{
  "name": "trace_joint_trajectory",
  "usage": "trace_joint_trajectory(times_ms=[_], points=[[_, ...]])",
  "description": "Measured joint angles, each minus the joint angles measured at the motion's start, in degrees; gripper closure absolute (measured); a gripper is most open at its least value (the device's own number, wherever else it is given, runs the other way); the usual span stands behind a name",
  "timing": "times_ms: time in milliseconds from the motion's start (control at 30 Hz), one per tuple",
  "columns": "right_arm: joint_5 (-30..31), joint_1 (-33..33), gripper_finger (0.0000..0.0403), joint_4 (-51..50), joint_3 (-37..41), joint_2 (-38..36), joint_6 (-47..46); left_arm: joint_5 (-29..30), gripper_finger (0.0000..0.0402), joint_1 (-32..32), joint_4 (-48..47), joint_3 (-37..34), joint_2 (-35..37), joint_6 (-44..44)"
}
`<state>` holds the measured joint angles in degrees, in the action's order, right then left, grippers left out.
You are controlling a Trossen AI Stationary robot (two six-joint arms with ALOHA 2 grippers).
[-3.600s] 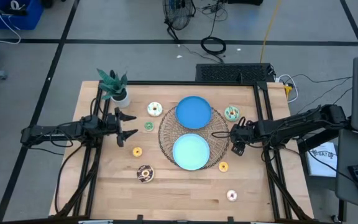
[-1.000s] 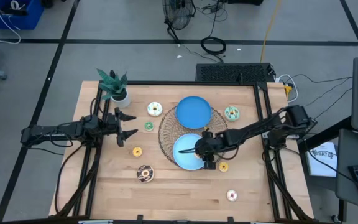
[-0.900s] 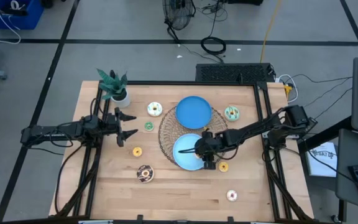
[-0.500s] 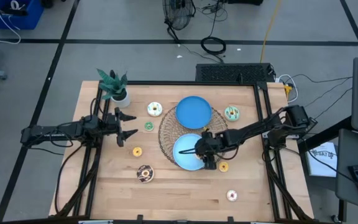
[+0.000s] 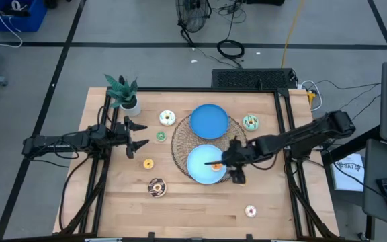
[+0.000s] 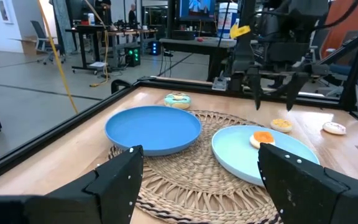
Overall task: Pick & Place donuts
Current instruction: Put the small yellow donut on the light blue plate
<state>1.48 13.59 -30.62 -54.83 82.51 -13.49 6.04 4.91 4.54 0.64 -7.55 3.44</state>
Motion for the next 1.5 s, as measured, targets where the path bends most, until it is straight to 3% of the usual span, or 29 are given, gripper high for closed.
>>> trace_joint_trajectory(times_ms=[233,533,767,1500], points=[[2.3,7.0,0.0139,-12.3,1.0,-1.5,-12.9,0.0,0.0091,0.0,0.0,0.0,0.0,0.0],[2.9,12.8,0.0139,-9.5,5.7,-1.5,-22.6,0.0,0.0091,0.0,0.0,0.0,0.0,0.0],[2.9,14.3,0.014,-1.1,9.4,-1.5,-22.9,0.0,0.0092,0.0,0.0,0.0,0.0,0.0],[1.8,14.6,0.014,3.8,11.8,3.4,-23.9,0.0,0.0091,0.0,0.0,0.0,0.0,0.0]])
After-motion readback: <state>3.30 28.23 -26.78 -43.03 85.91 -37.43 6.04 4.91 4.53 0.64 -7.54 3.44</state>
